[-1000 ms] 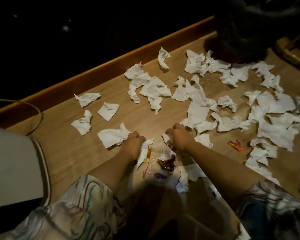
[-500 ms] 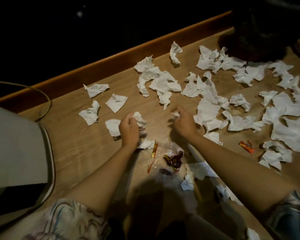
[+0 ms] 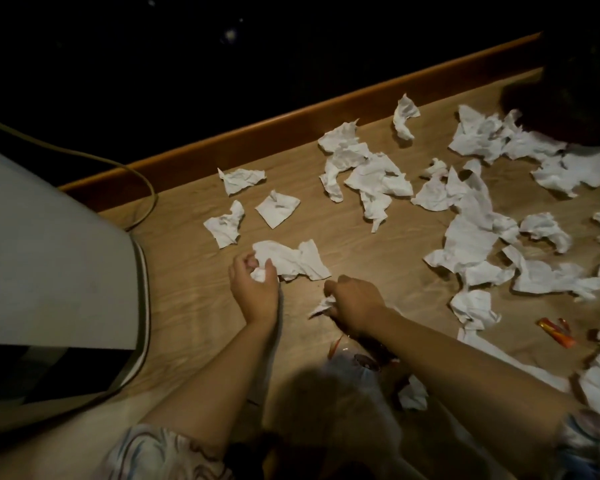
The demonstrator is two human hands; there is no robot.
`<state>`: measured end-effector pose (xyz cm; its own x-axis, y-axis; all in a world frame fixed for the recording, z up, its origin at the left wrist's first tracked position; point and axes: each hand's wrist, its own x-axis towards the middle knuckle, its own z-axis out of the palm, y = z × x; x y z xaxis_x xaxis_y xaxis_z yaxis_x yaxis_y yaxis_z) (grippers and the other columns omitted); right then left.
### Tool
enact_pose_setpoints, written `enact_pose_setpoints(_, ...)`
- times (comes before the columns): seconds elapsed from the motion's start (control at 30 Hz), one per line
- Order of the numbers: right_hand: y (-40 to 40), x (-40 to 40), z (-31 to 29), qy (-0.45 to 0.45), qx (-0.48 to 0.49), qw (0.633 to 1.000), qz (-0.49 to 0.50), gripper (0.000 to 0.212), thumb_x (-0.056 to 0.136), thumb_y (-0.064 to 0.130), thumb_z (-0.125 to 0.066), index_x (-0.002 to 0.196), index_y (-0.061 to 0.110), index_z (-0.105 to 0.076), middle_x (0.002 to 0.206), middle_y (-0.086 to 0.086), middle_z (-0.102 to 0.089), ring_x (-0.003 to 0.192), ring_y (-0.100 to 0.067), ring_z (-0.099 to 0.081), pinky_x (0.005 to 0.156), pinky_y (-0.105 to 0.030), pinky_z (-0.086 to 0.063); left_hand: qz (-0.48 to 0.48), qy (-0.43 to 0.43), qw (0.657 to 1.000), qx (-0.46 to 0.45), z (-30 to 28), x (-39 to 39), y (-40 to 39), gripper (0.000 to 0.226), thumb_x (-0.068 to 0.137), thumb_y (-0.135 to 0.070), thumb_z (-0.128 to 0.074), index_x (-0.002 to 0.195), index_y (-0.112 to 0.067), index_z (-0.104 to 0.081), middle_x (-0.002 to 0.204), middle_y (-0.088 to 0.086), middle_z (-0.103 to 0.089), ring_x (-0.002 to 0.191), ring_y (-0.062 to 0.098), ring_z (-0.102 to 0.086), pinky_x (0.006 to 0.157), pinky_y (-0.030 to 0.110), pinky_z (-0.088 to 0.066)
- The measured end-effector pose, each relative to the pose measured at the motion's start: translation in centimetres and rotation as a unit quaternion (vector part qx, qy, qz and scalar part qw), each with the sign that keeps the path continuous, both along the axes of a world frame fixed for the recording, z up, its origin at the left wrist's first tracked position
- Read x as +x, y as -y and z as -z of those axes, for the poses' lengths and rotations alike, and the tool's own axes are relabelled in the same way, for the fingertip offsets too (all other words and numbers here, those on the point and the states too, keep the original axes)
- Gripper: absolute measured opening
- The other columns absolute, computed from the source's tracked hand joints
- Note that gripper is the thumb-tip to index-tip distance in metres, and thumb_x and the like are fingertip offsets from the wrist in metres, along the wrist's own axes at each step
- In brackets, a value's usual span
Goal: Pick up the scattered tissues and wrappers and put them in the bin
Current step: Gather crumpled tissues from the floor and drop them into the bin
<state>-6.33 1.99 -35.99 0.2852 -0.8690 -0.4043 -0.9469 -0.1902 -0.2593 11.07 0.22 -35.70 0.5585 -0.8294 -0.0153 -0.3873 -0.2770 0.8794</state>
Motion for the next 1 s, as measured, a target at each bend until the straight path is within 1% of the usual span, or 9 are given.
enact_pose_setpoints(0.17, 1.0, 0.2, -0.3, 0.114, -0.085, 0.987, 0.071, 0.027, 0.084, 0.034, -0.061, 0.106, 0.017, -0.061, 0.103, -0.006, -0.056, 0.094, -0.024, -0.054, 0.068, -0.029, -0.039, 0.169, 0.078, 0.979, 0.088, 0.6, 0.4, 3.0, 0.068, 0.075, -0.021, -0.083, 0.137, -0.015, -0.056, 0.133, 0.004, -0.046, 0.114, 0.011, -0.047, 0.099, 0.018, -0.034)
enact_pose_setpoints(0.23, 2.0, 0.1, -1.0, 0.212, -0.103, 0.957, 0.168, 0.011, 0.083, 0.027, -0.063, 0.087, 0.019, -0.059, 0.088, -0.002, -0.055, 0.079, -0.018, -0.052, 0.062, -0.025, -0.036, 0.248, 0.112, 0.950, 0.151, 1.7, 1.0, 2.9, 0.062, 0.072, -0.024, -0.085, 0.129, -0.013, -0.063, 0.130, 0.006, -0.056, 0.116, 0.019, -0.054, 0.099, 0.021, -0.037)
enact_pose_setpoints(0.3, 2.8, 0.1, -1.6, 0.316, -0.087, 0.901, 0.284, 0.019, 0.086, 0.014, -0.061, 0.073, 0.021, -0.049, 0.072, 0.004, -0.052, 0.065, -0.011, -0.049, 0.054, -0.020, -0.035, 0.265, 0.104, 0.947, 0.150, 3.0, 1.8, 2.4, 0.038, 0.076, -0.021, -0.082, 0.111, -0.008, -0.073, 0.115, 0.009, -0.070, 0.106, 0.024, -0.065, 0.092, 0.025, -0.046)
enact_pose_setpoints(0.4, 3.6, -0.2, -2.1, 0.385, -0.080, 0.844, 0.365, 0.015, 0.090, 0.001, -0.050, 0.084, 0.015, -0.051, 0.072, 0.001, -0.057, 0.064, -0.011, -0.056, 0.052, -0.027, -0.046, 0.207, 0.040, 0.974, 0.086, 3.2, 2.2, 1.0, 0.007, 0.086, -0.010, -0.069, 0.086, -0.003, -0.073, 0.088, 0.010, -0.073, 0.083, 0.025, -0.067, 0.075, 0.033, -0.050)
enact_pose_setpoints(0.47, 4.0, -0.2, -1.9, 0.418, -0.081, 0.821, 0.379, 0.026, 0.090, -0.005, -0.048, 0.097, 0.016, -0.062, 0.082, 0.003, -0.064, 0.073, -0.014, -0.063, 0.061, -0.029, -0.053, 0.145, -0.046, 0.985, 0.079, 2.5, 2.5, 0.7, 0.016, 0.091, -0.018, -0.064, 0.081, -0.006, -0.067, 0.080, 0.009, -0.068, 0.075, 0.022, -0.062, 0.068, 0.032, -0.049)
enact_pose_setpoints(0.6, 4.9, 0.8, -1.9, 0.424, -0.064, 0.829, 0.358, 0.030, 0.086, -0.009, -0.057, 0.095, 0.014, -0.075, 0.097, 0.004, -0.068, 0.085, 0.002, -0.066, 0.068, -0.001, -0.044, -0.021, -0.289, 0.948, 0.133, 1.5, 3.9, 2.2, 0.041, 0.077, -0.056, -0.060, 0.087, -0.019, -0.072, 0.087, 0.011, -0.074, 0.082, 0.030, -0.066, 0.072, 0.044, -0.053)
enact_pose_setpoints(0.77, 5.4, 3.5, -3.7, 0.485, 0.049, 0.806, 0.337, 0.014, 0.092, 0.010, -0.063, 0.090, 0.019, -0.073, 0.084, -0.005, -0.072, 0.065, -0.008, -0.064, 0.049, -0.015, -0.051, -0.035, -0.508, 0.851, 0.126, -1.2, 4.5, 3.4, 0.044, 0.078, -0.048, -0.075, 0.106, -0.014, -0.076, 0.106, 0.010, -0.075, 0.089, 0.029, -0.070, 0.084, 0.049, -0.054)
enact_pose_setpoints(0.9, 7.1, 5.9, -3.9, 0.439, 0.047, 0.854, 0.275, 0.016, 0.086, 0.027, -0.071, 0.086, 0.011, -0.075, 0.083, -0.005, -0.073, 0.073, -0.016, -0.066, 0.061, -0.022, -0.054, -0.087, -0.567, 0.810, 0.123, -1.2, 5.9, 3.6, 0.061, 0.080, -0.006, -0.070, 0.138, -0.003, -0.051, 0.109, 0.017, -0.070, 0.088, 0.028, -0.071, 0.080, 0.040, -0.061)
enact_pose_setpoints(1.0, 9.9, 6.8, -3.4, 0.413, 0.006, 0.861, 0.298, 0.031, 0.090, 0.033, -0.065, 0.085, 0.004, -0.073, 0.085, -0.009, -0.073, 0.073, -0.014, -0.063, 0.060, -0.016, -0.046, -0.107, -0.494, 0.855, 0.119, -1.8, 7.3, 4.5, 0.030, 0.082, 0.000, -0.067, 0.112, -0.001, -0.064, 0.108, 0.015, -0.070, 0.088, 0.027, -0.069, 0.078, 0.035, -0.058)
